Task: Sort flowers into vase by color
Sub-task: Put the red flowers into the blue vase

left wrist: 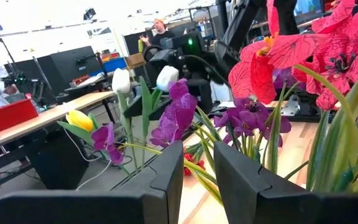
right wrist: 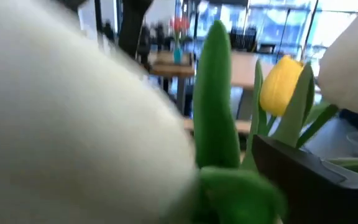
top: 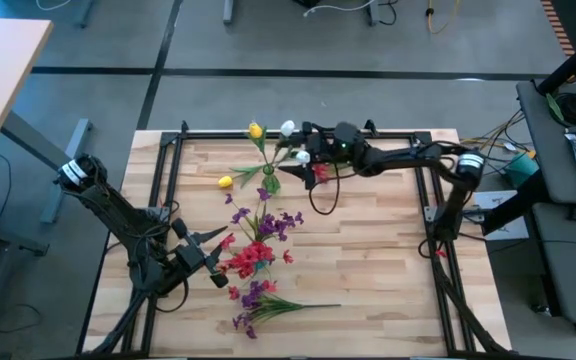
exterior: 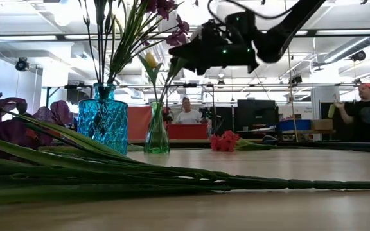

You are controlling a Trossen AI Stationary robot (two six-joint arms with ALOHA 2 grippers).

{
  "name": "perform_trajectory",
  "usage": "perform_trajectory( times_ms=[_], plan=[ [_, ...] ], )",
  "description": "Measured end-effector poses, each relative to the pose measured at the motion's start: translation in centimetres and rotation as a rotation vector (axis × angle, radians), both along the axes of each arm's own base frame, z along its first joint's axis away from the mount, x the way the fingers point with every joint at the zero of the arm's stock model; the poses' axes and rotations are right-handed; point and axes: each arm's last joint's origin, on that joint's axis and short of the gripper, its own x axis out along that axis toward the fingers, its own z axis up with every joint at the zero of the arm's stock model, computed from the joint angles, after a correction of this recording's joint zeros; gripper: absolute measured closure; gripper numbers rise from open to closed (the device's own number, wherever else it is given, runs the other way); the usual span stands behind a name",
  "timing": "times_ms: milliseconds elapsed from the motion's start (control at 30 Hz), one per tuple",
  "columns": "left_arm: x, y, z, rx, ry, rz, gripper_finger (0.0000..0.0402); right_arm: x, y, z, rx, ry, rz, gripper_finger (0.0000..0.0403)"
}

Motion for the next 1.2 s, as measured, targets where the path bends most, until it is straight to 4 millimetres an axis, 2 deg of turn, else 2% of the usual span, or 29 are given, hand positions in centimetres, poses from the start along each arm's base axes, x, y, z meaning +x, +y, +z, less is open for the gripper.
perform_trajectory(
  times_ms=[200,533,900,1033,1200],
  plan=[
    [0.0,0.0,0.0,0.000,0.000,0.000,0.0326,-1.6,0.7,2.1,0.005,0.111,-0.026,0.0052],
    [0.0,0.0,0.0,-0.003,-0.003,-0.001,0.0326,-4.2,1.7,3.6,0.052,0.296,-0.111,0.0048],
    [0.1,0.2,0.1,-0.053,-0.045,0.007,0.0327,-9.5,3.4,5.9,0.002,0.570,-0.329,0.0048],
    [-0.4,0.4,1.0,-0.078,-0.066,0.000,0.0327,-11.3,3.3,5.8,-0.026,0.687,-0.413,0.0049],
    [-1.4,0.9,2.3,-0.052,-0.043,-0.022,0.0327,-13.1,1.5,4.1,0.043,0.874,-0.466,0.0054]
  ],
)
